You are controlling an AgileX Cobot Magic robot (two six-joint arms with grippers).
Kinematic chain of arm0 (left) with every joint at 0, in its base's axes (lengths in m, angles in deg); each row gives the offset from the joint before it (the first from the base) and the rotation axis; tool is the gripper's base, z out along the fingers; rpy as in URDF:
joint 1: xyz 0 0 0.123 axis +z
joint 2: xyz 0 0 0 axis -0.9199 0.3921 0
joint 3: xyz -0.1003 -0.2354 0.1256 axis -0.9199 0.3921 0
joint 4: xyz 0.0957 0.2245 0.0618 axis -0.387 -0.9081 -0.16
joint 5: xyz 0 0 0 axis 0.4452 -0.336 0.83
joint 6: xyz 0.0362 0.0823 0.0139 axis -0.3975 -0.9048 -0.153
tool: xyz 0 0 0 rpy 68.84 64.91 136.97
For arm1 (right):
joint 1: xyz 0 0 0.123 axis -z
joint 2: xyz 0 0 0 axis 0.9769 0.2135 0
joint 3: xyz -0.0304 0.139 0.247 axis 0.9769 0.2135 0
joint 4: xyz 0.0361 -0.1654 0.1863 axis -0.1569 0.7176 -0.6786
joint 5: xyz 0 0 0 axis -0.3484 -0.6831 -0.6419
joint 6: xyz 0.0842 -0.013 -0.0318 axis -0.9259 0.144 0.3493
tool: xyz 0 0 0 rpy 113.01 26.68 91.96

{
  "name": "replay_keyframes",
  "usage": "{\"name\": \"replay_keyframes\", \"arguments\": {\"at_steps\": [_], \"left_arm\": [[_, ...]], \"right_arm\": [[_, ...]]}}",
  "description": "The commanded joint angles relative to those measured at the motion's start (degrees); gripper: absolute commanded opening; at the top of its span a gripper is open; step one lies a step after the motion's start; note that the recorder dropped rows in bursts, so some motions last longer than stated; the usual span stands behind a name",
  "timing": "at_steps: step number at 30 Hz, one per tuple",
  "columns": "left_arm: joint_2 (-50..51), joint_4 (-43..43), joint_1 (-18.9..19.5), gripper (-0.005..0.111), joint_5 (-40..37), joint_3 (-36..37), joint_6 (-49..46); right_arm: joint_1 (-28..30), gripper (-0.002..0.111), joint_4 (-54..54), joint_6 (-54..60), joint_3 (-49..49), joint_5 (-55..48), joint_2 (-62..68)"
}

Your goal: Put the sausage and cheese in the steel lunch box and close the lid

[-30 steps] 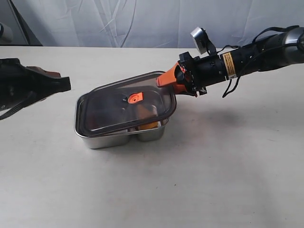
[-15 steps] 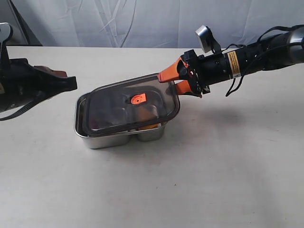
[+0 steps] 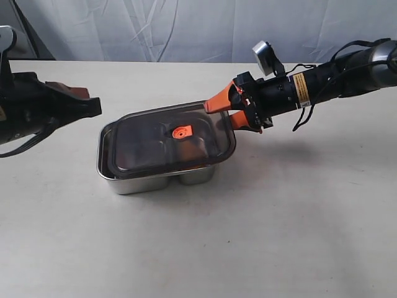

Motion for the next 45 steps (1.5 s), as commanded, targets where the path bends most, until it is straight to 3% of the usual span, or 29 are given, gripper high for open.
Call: {"name": "replay_keyframes", "arguments": {"at_steps": [1,12,25,45], "left_arm": [[1.86,-2.11,-0.04,0.0,0.77,-0.17,0.0],[7.88,-2.11,-0.04,0.0,1.74,-0.17,0.0],[8.15,-2.11,-0.04,0.0,3.31,-0.17,0.0],[8.15,-2.57,-0.04,0.0,2.3,-0.17,0.0]], "right_arm": [[-0.13,0.072,-0.26,-1.49,-0.24,0.4,1.24],[-0.56,0.072,-0.26,-1.49,-0.24,0.88,1.23],[-3.41,0.072,-0.26,-1.49,-0.24,0.53,1.23],[0.3,0.072,-0.26,-1.49,-0.24,1.64,1.23]]}}
